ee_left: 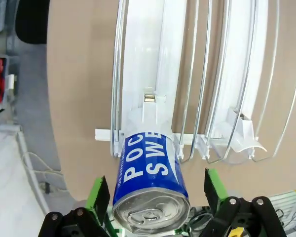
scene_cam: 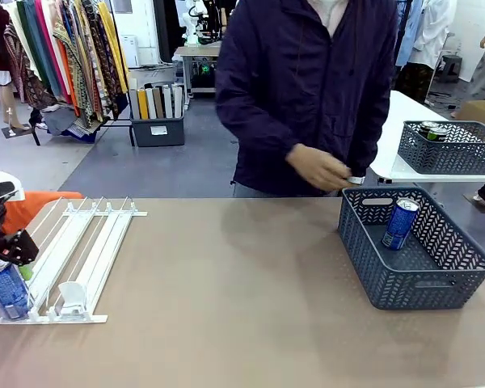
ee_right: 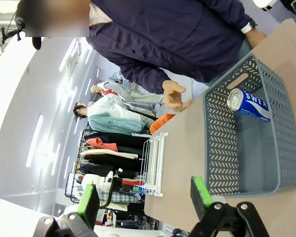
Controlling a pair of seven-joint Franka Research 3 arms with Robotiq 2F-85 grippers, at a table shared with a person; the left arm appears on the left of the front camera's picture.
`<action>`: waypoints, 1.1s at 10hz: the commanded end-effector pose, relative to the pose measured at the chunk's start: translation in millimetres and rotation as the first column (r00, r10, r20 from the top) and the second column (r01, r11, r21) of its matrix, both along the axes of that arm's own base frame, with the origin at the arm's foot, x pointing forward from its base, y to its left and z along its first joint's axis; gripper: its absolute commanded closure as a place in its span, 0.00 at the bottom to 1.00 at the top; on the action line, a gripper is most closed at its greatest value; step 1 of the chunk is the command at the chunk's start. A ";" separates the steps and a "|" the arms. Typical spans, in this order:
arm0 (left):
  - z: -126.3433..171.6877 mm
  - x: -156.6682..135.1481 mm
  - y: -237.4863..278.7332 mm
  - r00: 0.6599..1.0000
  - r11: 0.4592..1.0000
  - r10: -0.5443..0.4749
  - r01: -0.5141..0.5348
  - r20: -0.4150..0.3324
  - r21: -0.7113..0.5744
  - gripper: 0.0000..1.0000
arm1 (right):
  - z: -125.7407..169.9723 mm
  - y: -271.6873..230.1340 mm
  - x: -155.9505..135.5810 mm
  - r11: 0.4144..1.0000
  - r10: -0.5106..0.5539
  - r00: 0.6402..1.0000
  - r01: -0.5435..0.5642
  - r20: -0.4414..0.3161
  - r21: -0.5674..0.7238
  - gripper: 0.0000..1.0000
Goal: Retrieve and store the cans from the dispenser.
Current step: Pick up one can from the Automatic Can Dispenser and place it in the middle of the table.
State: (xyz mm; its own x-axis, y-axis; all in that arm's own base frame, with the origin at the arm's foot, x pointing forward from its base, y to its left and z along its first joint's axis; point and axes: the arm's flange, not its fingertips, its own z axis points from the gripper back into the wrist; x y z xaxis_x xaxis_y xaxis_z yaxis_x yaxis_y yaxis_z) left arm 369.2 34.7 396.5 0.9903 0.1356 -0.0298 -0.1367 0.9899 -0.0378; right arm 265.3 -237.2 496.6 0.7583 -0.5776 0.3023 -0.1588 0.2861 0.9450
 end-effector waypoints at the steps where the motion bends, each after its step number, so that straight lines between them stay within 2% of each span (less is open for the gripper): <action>1: -11.7 -19.5 0.8 1.000 1.000 0.013 -0.013 -0.006 0.003 0.00 | 1.3 0.4 1.9 1.000 -0.002 0.999 0.002 0.033 0.003 0.00; 4: -11.1 -18.5 0.7 1.000 1.000 -0.001 0.001 -0.004 -0.001 0.00 | 1.3 0.4 1.9 1.000 -0.002 0.999 0.002 0.033 0.003 0.00; 5: -11.5 -18.0 1.1 1.000 1.000 0.004 -0.004 0.004 -0.010 0.44 | 1.3 0.4 1.9 1.000 -0.002 0.999 0.002 0.033 0.003 0.00; 6: -11.2 -18.7 1.5 1.000 1.000 0.002 -0.002 0.015 -0.009 1.00 | 1.3 0.4 1.9 1.000 -0.002 0.999 0.002 0.033 0.003 0.00; 11: -7.9 -18.4 3.9 0.999 1.000 0.006 -0.006 0.046 -0.007 1.00 | 1.3 0.4 1.9 1.000 -0.002 0.999 0.002 0.033 0.003 0.00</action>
